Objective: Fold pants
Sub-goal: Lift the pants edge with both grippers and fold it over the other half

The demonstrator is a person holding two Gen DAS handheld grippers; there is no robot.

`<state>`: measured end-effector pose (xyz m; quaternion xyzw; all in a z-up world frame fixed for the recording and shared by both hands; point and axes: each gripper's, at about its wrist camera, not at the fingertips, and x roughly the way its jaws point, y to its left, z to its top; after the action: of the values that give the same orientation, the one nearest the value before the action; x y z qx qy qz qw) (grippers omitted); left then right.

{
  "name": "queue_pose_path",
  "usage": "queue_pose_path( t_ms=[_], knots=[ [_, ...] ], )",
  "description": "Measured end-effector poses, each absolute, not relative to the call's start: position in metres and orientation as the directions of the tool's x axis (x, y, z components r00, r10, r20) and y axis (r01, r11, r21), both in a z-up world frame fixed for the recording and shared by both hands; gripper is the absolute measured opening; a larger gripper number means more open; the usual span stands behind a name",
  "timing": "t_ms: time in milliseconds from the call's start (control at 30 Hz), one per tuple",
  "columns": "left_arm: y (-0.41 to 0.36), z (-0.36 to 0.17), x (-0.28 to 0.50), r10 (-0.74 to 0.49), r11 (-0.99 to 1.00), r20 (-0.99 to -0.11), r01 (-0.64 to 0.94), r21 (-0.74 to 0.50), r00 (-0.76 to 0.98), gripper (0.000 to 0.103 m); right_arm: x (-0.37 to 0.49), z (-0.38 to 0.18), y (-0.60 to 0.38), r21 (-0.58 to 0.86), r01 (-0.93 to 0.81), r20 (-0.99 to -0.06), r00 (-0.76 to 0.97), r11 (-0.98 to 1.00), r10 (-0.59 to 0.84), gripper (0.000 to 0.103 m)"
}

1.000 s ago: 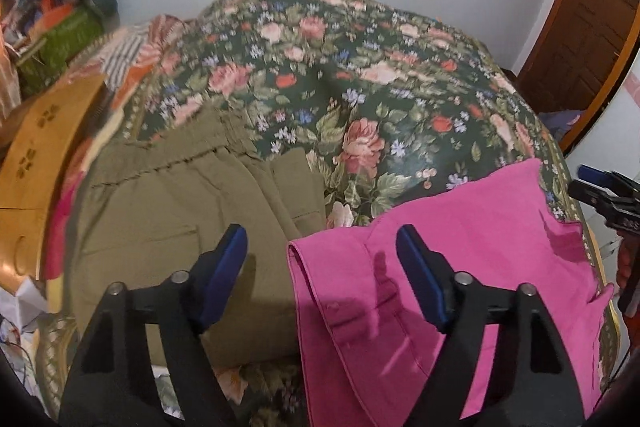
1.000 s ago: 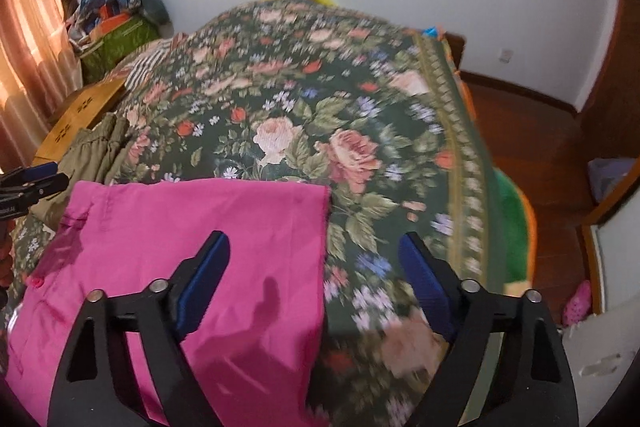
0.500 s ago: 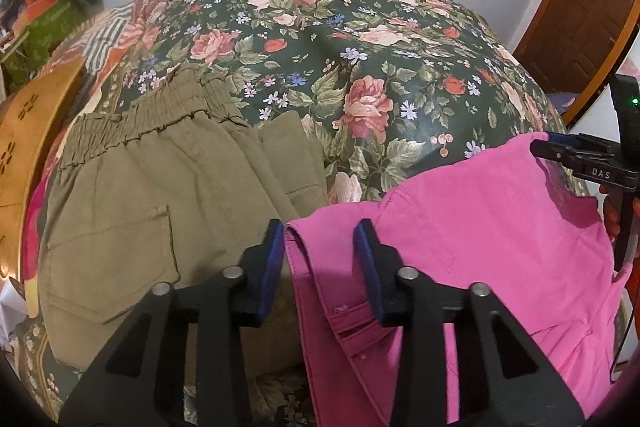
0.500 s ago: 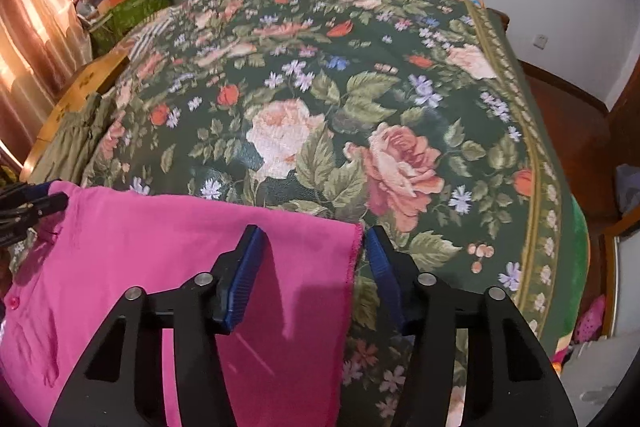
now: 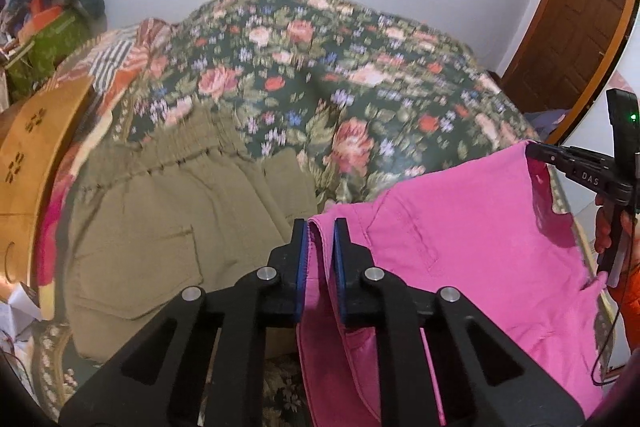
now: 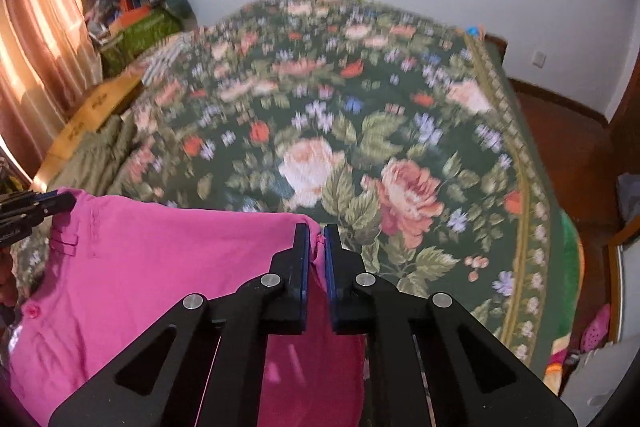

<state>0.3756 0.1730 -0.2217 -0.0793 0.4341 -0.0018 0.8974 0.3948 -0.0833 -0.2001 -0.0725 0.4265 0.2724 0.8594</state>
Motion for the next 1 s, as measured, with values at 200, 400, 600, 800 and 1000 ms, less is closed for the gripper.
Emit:
queue_pose_path(
  t_ms=[200, 400, 600, 800, 1000],
  knots=[
    [0.165, -0.173, 0.37, -0.046, 0.994, -0.722, -0.041, -0.102, 0.691, 0.011, 0.385, -0.161, -0.081, 0.045, -0.517, -0.716, 0.58, 0.855, 0.389, 0.005],
    [0.16, -0.127, 0.36, -0.037, 0.996, -0.66, -0.025, -0.085, 0.75, 0.011, 0.378, -0.112, -0.093, 0.087, -0.506, -0.625, 0.643, 0.858, 0.443, 0.004],
    [0.154, -0.103, 0.333, -0.061, 0.996, -0.635, 0.006, -0.089, 0.77, 0.011, 0.342, -0.08, -0.102, 0.098, -0.533, -0.573, 0.66, 0.84, 0.486, 0.004],
    [0.144, -0.09, 0.293, -0.089, 0.995, -0.626, 0.044, -0.086, 0.774, 0.011, 0.294, -0.069, -0.112, 0.109, -0.559, -0.553, 0.653, 0.822, 0.518, 0.004],
    [0.138, -0.09, 0.25, -0.099, 0.995, -0.63, 0.063, -0.079, 0.77, 0.011, 0.247, -0.066, -0.123, 0.14, -0.582, -0.552, 0.626, 0.801, 0.551, 0.004]
  ],
)
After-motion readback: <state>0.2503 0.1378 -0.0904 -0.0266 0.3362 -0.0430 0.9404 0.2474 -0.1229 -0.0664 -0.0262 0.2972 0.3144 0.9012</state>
